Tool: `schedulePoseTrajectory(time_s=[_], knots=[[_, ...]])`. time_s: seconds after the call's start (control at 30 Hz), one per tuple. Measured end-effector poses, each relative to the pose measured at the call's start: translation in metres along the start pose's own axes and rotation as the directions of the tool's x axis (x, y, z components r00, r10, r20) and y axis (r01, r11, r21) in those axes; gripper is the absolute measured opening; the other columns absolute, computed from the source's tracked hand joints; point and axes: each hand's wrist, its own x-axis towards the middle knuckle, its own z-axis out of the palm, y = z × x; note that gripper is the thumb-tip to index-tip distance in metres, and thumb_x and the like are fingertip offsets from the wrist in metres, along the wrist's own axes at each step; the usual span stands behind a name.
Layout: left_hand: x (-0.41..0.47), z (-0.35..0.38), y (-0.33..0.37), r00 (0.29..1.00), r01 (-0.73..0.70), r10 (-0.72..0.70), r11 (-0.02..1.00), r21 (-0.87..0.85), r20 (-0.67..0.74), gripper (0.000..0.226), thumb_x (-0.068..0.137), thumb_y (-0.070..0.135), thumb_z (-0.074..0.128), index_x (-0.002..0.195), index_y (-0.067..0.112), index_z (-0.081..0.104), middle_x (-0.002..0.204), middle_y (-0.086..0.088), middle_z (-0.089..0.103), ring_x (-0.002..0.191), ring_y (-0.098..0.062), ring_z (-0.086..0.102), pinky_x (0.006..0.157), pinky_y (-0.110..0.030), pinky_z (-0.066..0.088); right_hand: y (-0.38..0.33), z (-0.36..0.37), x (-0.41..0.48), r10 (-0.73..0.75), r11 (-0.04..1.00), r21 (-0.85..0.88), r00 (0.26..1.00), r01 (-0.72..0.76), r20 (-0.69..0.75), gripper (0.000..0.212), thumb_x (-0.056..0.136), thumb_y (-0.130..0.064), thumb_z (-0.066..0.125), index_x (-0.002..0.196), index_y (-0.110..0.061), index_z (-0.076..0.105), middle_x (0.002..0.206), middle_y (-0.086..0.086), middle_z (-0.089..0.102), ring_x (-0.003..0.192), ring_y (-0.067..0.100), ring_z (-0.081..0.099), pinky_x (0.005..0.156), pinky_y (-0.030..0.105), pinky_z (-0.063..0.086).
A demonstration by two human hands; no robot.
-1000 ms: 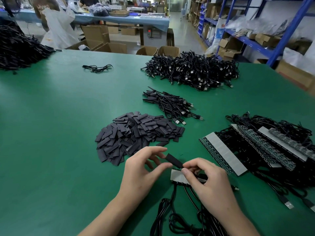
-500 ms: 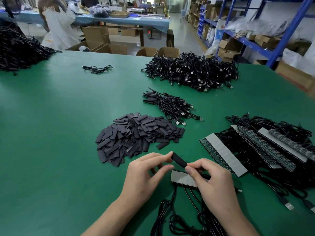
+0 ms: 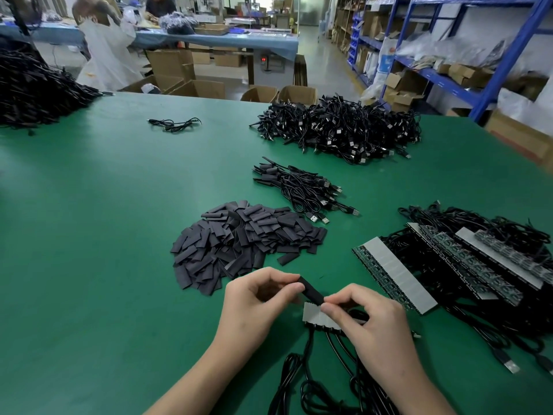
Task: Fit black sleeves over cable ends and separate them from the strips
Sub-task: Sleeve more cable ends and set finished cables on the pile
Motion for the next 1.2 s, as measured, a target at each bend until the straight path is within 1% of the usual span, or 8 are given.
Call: schedulePoseTrajectory(time_s=[0.17, 0.33, 0.53, 0.63, 0.73, 0.83, 1.03, 1.2], knots=[[0.005, -0.002, -0.001, 0.993, 0.118, -0.117, 0.969, -0.215, 0.016, 0.004, 0.088, 0.007, 0.077, 0.087, 0.010, 0.079, 0.078, -0.015, 0.077, 0.073, -0.020, 0.075, 0.070, -0.020, 0.055, 0.004, -0.001, 0.000, 0.020, 0.999, -0.038, 0.996, -0.017, 0.088, 0.018, 0.082, -0.048, 0.075, 0.098, -0.045, 0.068, 0.099, -0.025, 0.065, 0.096, 0.008, 0.065, 0.077, 0.034, 0.056], [0.007, -0.008, 0.001, 0.980, 0.156, -0.187, 0.938, -0.310, -0.071, 0.002, 0.089, 0.009, 0.076, 0.090, 0.010, 0.078, 0.082, -0.016, 0.078, 0.075, -0.018, 0.075, 0.070, -0.018, 0.056, 0.003, -0.004, 0.003, 0.025, 0.968, -0.252, 0.997, -0.007, 0.070, 0.041, 0.083, -0.055, 0.068, 0.122, -0.040, 0.067, 0.125, -0.032, 0.045, 0.126, -0.006, 0.044, 0.100, 0.023, 0.037], [0.007, -0.009, 0.004, 0.974, 0.156, -0.209, 0.902, -0.403, -0.091, 0.009, 0.081, 0.022, 0.079, 0.088, 0.017, 0.080, 0.082, -0.012, 0.078, 0.081, -0.020, 0.076, 0.073, -0.020, 0.058, 0.001, -0.004, 0.005, 0.050, 0.955, -0.297, 0.994, -0.018, 0.101, 0.009, 0.089, -0.033, 0.075, 0.097, -0.037, 0.073, 0.109, -0.026, 0.058, 0.107, 0.005, 0.057, 0.094, 0.036, 0.048], [0.008, -0.010, 0.002, 0.979, 0.136, -0.185, 0.908, -0.396, -0.089, 0.009, 0.084, 0.021, 0.079, 0.091, 0.017, 0.078, 0.085, -0.012, 0.078, 0.085, -0.023, 0.077, 0.075, -0.021, 0.057, -0.003, -0.007, 0.007, 0.045, 0.970, -0.240, 0.997, -0.027, 0.070, 0.010, 0.091, -0.029, 0.073, 0.092, -0.039, 0.072, 0.101, -0.027, 0.066, 0.098, 0.000, 0.063, 0.082, 0.024, 0.053], [0.009, -0.010, -0.003, 0.990, 0.112, -0.131, 0.953, -0.281, -0.051, 0.020, 0.090, 0.013, 0.077, 0.109, 0.018, 0.073, 0.093, -0.006, 0.077, 0.090, -0.017, 0.074, 0.079, -0.021, 0.056, -0.011, -0.016, 0.013, 0.047, 0.982, -0.185, 0.999, -0.043, 0.019, 0.014, 0.091, -0.033, 0.072, 0.089, -0.046, 0.070, 0.095, -0.030, 0.070, 0.089, -0.005, 0.068, 0.074, 0.015, 0.053], [0.008, -0.009, -0.009, 0.997, 0.015, -0.025, 0.989, 0.149, 0.070, 0.037, 0.087, 0.031, 0.081, 0.121, 0.027, 0.068, 0.107, 0.014, 0.070, 0.100, -0.002, 0.064, 0.090, -0.018, 0.049, -0.021, -0.026, 0.033, 0.060, 0.988, -0.144, 0.998, -0.061, -0.006, 0.007, 0.088, -0.045, 0.068, 0.090, -0.042, 0.073, 0.081, -0.025, 0.073, 0.074, -0.003, 0.071, 0.065, 0.019, 0.056], [0.001, 0.000, -0.015, 0.916, -0.320, 0.050, 0.689, 0.650, 0.398, 0.083, 0.076, 0.086, 0.049, 0.139, 0.035, 0.060, 0.133, 0.019, 0.042, 0.131, -0.003, 0.030, 0.111, -0.025, 0.027, -0.042, -0.021, 0.147, -0.089, 0.926, -0.365, 0.996, 0.093, 0.029, 0.014, 0.096, -0.035, 0.069, 0.104, -0.028, 0.077, 0.075, -0.019, 0.070, 0.054, -0.004, 0.060, 0.051, 0.009, 0.039], [0.004, -0.005, -0.017, 0.907, -0.330, 0.052, 0.704, 0.630, 0.417, 0.062, 0.080, 0.076, 0.062, 0.129, 0.039, 0.062, 0.126, 0.025, 0.045, 0.125, 0.001, 0.032, 0.102, -0.021, 0.024, -0.065, -0.002, 0.241, 0.004, 0.861, -0.507, 0.995, 0.046, 0.097, 0.037, 0.100, -0.046, 0.061, 0.128, -0.022, 0.068, 0.119, 0.001, 0.071, 0.099, 0.021, 0.066, 0.089, 0.040, 0.055]])
